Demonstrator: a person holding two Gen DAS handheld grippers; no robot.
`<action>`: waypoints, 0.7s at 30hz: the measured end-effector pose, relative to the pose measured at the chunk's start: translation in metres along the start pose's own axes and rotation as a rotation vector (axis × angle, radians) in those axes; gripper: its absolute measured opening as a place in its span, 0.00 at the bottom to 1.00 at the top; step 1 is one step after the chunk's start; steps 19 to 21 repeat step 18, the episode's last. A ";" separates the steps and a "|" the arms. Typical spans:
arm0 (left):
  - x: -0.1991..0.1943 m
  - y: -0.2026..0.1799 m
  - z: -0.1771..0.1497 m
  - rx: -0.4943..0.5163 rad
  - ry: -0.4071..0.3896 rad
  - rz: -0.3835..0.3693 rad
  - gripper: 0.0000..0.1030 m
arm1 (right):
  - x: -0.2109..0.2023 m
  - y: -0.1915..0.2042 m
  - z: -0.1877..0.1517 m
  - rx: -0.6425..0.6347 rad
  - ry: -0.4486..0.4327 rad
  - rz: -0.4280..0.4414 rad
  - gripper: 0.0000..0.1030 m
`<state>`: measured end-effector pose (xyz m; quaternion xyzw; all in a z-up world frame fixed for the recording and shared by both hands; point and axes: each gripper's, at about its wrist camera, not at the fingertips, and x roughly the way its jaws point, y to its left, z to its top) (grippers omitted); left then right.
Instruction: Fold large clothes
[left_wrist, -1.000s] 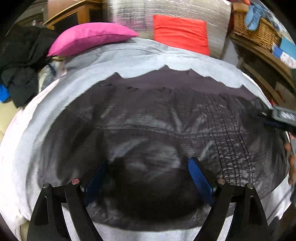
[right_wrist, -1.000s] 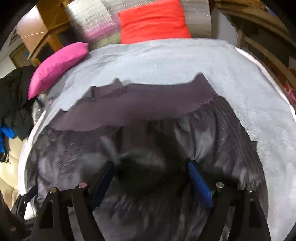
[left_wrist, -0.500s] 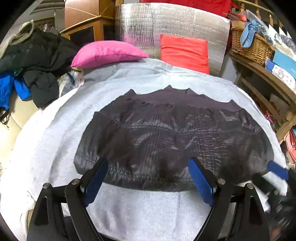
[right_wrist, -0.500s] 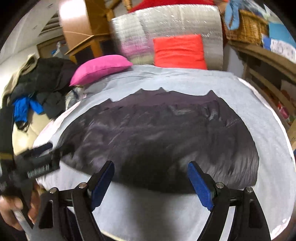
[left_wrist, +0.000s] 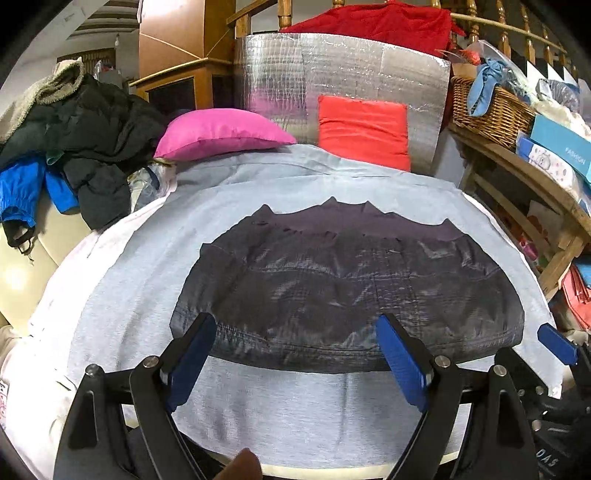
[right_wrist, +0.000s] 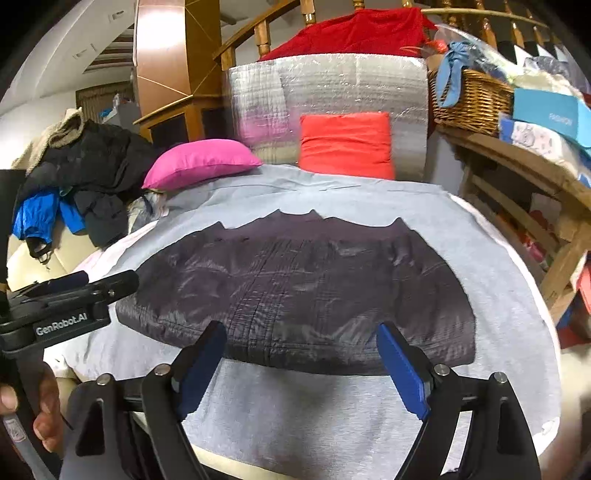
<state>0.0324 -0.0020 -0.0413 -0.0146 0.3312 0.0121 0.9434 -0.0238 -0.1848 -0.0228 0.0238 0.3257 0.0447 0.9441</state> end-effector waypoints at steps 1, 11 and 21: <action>-0.003 -0.004 -0.001 0.011 -0.009 0.009 0.89 | -0.001 0.001 -0.001 -0.004 -0.004 -0.012 0.85; -0.011 -0.015 -0.001 0.040 -0.035 0.021 0.95 | -0.003 0.005 -0.003 -0.051 -0.028 -0.120 0.92; -0.007 -0.015 0.001 0.037 -0.036 0.008 0.95 | 0.004 0.004 -0.002 -0.050 -0.013 -0.115 0.92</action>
